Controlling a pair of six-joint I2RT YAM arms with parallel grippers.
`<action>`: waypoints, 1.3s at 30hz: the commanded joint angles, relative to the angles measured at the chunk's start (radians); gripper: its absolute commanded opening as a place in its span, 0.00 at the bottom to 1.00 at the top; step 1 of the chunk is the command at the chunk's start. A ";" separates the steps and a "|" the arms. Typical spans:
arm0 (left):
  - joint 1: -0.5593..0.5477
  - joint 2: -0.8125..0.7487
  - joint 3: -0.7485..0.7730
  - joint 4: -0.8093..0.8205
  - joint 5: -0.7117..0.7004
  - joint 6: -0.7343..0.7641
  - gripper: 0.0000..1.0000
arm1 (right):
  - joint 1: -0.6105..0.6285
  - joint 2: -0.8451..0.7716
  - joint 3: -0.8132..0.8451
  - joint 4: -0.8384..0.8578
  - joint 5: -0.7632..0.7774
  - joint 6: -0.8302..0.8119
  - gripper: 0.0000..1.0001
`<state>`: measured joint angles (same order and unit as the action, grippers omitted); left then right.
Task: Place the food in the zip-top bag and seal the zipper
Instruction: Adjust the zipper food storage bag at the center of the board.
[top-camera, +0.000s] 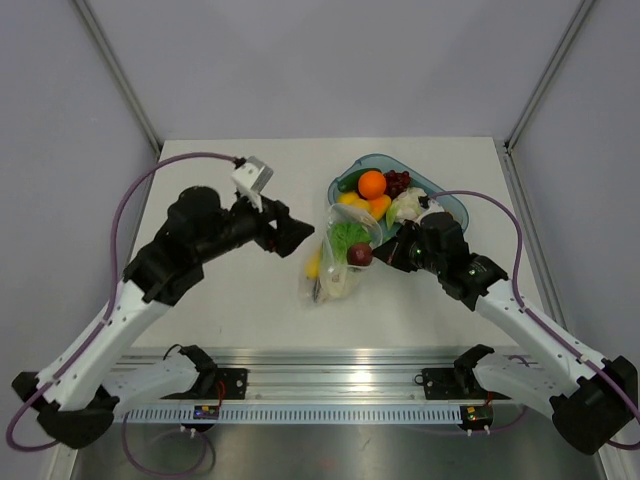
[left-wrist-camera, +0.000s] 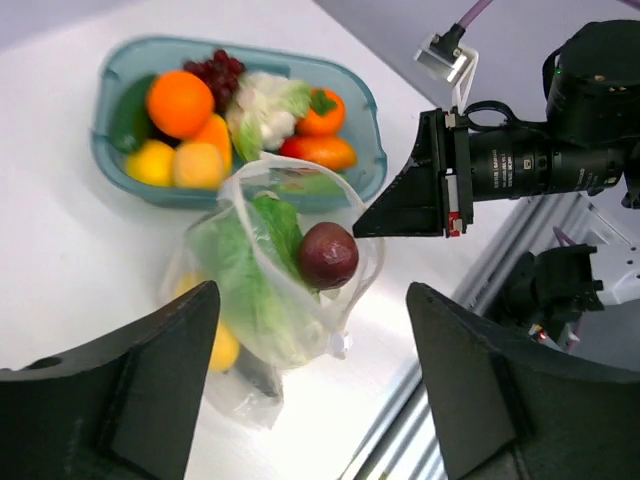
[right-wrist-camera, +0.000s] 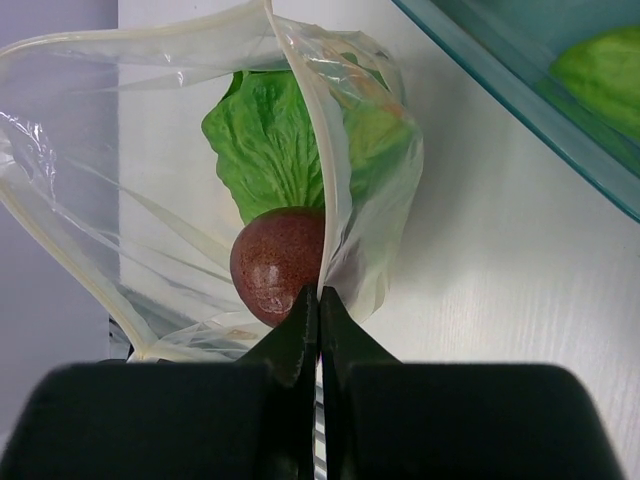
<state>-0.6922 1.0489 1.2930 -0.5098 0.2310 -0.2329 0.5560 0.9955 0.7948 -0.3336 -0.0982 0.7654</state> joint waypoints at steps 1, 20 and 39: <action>-0.009 -0.084 -0.236 0.155 -0.136 0.030 0.76 | -0.005 -0.004 0.026 0.061 -0.015 0.012 0.00; -0.455 -0.109 -0.751 0.772 -0.582 0.196 0.70 | -0.004 -0.023 0.030 0.047 -0.028 -0.001 0.00; -0.457 -0.044 -0.774 0.904 -0.596 0.245 0.63 | -0.004 -0.021 0.035 0.062 -0.044 0.012 0.00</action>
<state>-1.1454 1.0218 0.5316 0.2905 -0.3531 0.0124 0.5560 0.9909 0.7948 -0.3260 -0.1249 0.7677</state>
